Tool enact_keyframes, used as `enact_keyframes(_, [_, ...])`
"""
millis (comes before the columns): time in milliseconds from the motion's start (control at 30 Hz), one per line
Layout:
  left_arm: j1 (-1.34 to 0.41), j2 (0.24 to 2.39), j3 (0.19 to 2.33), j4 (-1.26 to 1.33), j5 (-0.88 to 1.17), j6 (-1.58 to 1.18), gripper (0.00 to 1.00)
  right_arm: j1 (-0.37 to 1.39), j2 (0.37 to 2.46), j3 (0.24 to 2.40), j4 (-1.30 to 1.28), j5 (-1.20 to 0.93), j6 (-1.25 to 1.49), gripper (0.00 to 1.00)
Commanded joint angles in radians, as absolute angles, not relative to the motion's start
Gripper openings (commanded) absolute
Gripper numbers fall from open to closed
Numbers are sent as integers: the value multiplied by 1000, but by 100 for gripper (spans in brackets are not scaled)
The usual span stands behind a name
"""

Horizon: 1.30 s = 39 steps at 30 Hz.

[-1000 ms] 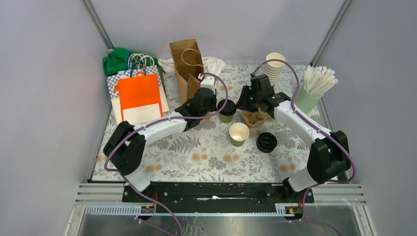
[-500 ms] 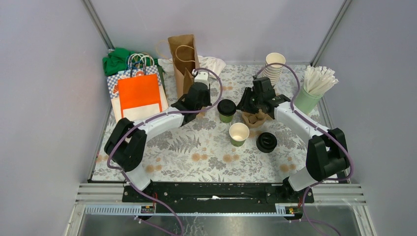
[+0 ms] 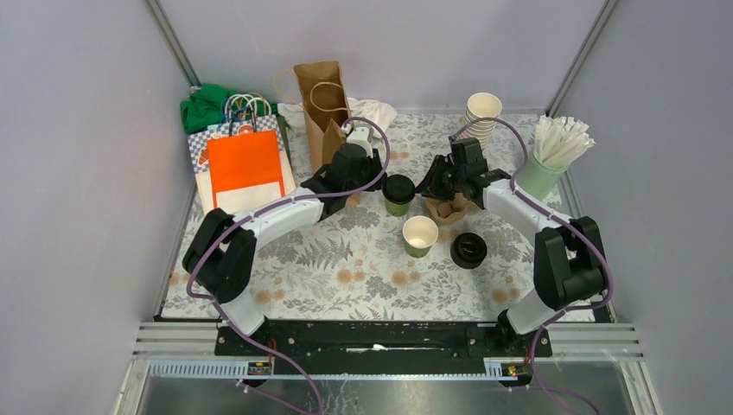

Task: Pack the takeout coffee
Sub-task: Move the takeout bag to the center of the board, then adjust the cup lid on the coffee cup.

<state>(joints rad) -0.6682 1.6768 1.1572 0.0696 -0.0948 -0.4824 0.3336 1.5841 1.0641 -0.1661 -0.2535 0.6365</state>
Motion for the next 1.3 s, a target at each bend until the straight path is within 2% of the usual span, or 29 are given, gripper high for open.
enact_keyframes(0, [-663,1701,1187,31,-58,-529,29,330,1595,1066,-111,-293,653,34])
enact_keyframes(833, [-627,1759,1198,-35,-9,-542,26,330,1627,1076,-103,-319,660,32])
enact_keyframes(1000, [-621,1713,1169,20,-5,-543,28,330,1620,1090,-112,-315,660,32])
enact_keyframes(1267, [-621,1692,1284,-135,-85,-471,30,330,1594,1106,-131,-284,649,32])
